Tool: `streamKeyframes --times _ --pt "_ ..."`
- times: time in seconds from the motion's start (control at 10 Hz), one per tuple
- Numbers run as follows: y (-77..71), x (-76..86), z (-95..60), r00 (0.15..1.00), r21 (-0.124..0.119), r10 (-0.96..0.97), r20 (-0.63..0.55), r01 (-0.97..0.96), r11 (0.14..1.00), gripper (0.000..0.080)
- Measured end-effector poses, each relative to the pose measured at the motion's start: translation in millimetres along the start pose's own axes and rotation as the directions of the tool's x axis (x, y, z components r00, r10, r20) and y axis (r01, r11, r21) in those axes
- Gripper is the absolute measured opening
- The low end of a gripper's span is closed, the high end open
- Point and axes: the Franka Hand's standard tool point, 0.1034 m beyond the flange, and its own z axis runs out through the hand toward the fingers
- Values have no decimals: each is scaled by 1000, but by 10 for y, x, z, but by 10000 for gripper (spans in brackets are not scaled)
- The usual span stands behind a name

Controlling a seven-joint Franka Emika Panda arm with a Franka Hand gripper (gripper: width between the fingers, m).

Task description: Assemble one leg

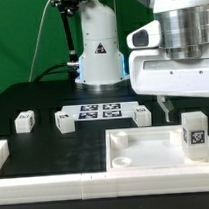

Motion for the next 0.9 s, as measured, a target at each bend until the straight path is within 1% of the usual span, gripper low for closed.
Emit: streamKeyframes --times 0.2,0.4,0.5,0.6,0.7,0.8,0.9 --pt "6 5 -2 971 -31 -237 -14 236 971 649" --pt "32 28 1 905 -37 -426 -8 425 904 649" --pt "36 31 1 875 -39 -485 -6 484 874 649" --pt "58 51 1 818 -39 -575 -1 575 817 649" --pt "88 76 2 786 -40 -618 2 618 785 649" --pt "81 70 2 801 -39 -599 1 599 800 649" --pt "82 70 2 800 -39 -600 1 599 800 509"
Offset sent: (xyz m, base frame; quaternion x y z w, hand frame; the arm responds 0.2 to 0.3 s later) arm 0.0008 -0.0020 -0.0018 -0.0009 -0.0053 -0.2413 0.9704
